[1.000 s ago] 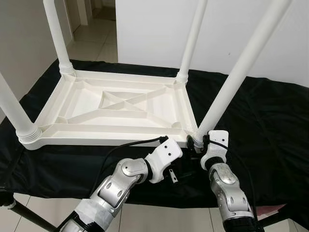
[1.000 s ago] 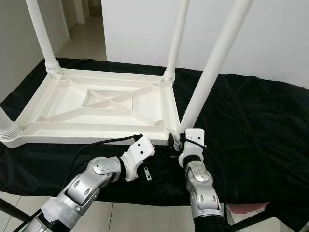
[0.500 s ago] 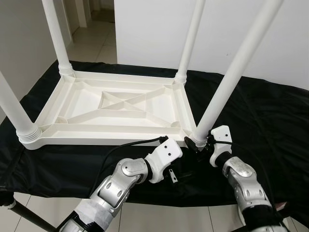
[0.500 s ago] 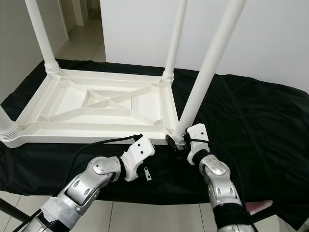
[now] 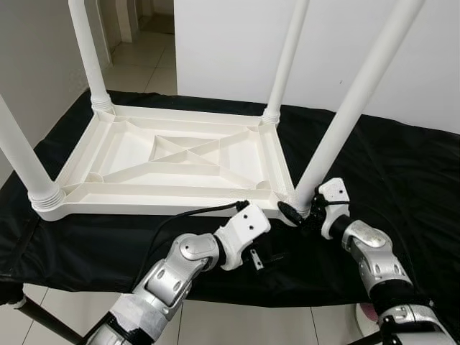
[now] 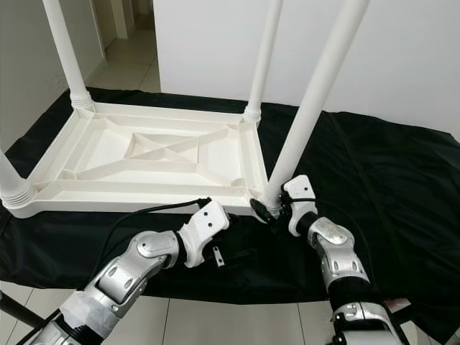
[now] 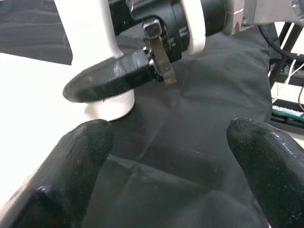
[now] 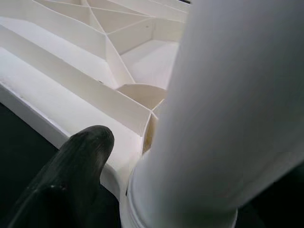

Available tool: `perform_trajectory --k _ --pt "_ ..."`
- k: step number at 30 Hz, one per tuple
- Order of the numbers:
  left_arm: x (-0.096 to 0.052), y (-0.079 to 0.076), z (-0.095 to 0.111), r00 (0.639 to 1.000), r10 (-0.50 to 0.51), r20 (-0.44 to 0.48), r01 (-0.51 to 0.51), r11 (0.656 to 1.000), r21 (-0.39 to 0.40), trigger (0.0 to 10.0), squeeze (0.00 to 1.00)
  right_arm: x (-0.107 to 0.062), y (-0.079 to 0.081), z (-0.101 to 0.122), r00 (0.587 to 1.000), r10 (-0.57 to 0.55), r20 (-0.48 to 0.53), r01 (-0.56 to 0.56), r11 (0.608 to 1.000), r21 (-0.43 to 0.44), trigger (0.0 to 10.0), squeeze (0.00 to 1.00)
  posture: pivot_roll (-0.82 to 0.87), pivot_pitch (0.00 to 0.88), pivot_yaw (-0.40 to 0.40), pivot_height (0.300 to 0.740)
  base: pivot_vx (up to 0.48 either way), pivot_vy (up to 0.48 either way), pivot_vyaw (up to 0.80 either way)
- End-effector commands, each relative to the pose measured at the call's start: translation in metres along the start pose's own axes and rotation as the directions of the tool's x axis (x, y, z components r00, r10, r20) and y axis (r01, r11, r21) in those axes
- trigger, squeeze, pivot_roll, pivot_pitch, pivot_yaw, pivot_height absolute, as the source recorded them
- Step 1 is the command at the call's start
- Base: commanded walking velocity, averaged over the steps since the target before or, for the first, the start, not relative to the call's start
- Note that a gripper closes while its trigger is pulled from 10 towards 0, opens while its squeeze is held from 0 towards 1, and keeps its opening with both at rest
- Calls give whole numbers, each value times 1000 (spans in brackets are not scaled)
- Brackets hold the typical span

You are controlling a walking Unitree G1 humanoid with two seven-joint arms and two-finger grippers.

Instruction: Building children table

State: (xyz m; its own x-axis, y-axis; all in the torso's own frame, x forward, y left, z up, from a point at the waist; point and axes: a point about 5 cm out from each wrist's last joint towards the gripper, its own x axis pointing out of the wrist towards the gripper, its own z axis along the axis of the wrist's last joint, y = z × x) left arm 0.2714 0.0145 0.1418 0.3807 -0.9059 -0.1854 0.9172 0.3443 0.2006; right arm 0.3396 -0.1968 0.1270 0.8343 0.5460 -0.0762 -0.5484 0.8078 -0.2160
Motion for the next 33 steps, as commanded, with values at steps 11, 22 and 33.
perform_trajectory --k 11,22,33 --pt "2 0 0 1000 -19 -6 19 1000 14 10000 0 16 1 5 998 65 10 -65 998 -1 0 0 61 13 -54 740 0 0 0" --pt "1 0 0 1000 -8 -5 8 1000 7 10000 0 10 2 -11 995 97 -35 -95 994 62 10000 0 63 20 -60 740 0 0 0" --pt "0 -2 -1 1000 -16 -12 16 1000 3 10000 0 1 0 -14 996 -83 24 76 978 196 10000 0 53 36 -52 740 0 0 0"
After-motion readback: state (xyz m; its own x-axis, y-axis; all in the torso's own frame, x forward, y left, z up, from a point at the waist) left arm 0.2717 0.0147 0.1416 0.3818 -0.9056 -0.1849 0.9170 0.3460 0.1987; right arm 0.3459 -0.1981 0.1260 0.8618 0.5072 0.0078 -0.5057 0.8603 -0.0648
